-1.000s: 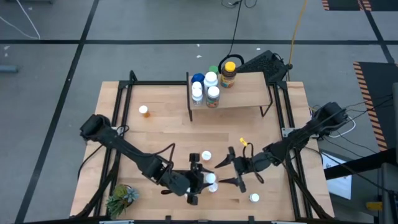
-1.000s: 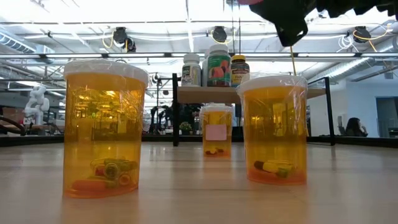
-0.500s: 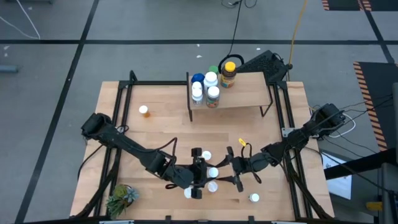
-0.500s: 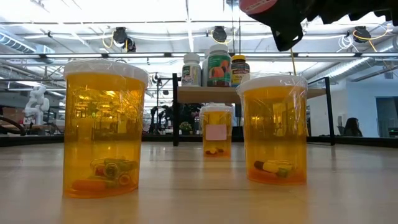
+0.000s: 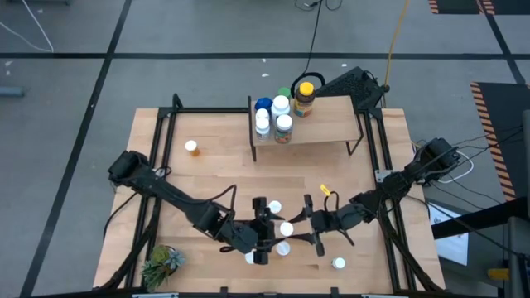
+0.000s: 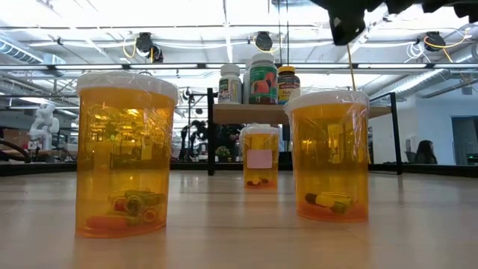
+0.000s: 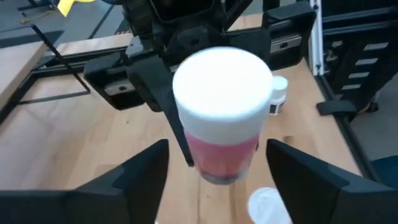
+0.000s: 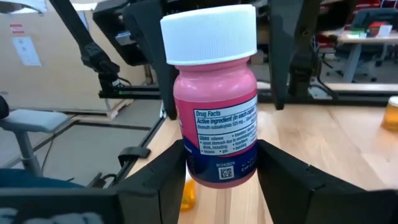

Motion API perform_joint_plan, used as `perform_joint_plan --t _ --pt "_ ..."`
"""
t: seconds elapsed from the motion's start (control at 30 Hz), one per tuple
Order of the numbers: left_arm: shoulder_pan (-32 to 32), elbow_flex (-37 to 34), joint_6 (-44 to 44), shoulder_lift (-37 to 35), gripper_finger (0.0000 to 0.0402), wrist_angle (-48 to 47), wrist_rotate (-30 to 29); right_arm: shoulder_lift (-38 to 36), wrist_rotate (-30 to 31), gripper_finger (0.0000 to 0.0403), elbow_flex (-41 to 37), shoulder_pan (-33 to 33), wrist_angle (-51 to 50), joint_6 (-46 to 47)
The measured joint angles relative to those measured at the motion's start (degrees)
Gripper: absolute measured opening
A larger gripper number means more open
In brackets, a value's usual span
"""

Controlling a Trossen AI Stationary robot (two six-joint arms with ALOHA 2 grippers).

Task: Pick and place medicine bottles onto shelf by color
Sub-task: Put the pink bottle on the shelf

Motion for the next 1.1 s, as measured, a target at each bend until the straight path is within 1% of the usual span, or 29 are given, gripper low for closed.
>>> perform_joint_plan --t 0.13,0.2,0.27,0.37,0.63,0.73,0.8,0.87,1.0,1.1 --pt "0.00 0.00 0.04 0.00 0.0303 0.51 0.01 0.00 -0.41 0.0164 0.01 -0.07 0.57 -0.25" --pt "0.04 0.00 0.88 0.00 0.0305 1.74 -0.03 0.00 -0.43 0.0164 0.02 -0.04 0.65 -0.25" --pt "0.04 0.00 1.25 0.00 0.0298 2.33 -0.01 0.00 -0.43 0.0165 0.02 0.15 0.72 -0.17" --pt "0.37 0.00 1.12 0.00 0.0274 2.17 0.05 0.00 -0.46 0.0165 0.02 0.15 0.69 -0.19" --pt "1.32 0.00 0.13 0.00 0.0185 1.56 2.34 0.00 -0.39 0.0166 0.00 0.12 1.29 -0.09" --pt "1.50 0.00 -0.24 0.00 0.0166 0.18 2.52 0.00 0.06 0.0170 0.00 0.11 0.24 0.56" --pt "1.75 0.00 -0.52 0.00 0.0164 -1.24 2.49 -0.48 1.94 0.0179 0.00 0.13 -1.15 0.97" --pt "2.01 0.02 -0.59 0.00 0.0166 -2.71 2.22 -2.22 4.23 0.0192 0.00 0.36 -4.64 1.05" --pt "2.53 -0.04 -1.71 0.03 0.0173 -6.30 1.99 -9.41 5.42 0.0227 0.02 0.48 -13.75 1.55" --pt "3.16 -0.04 -3.00 0.02 0.0174 -7.62 1.15 -14.68 5.68 0.0249 0.02 0.43 -17.45 1.12"
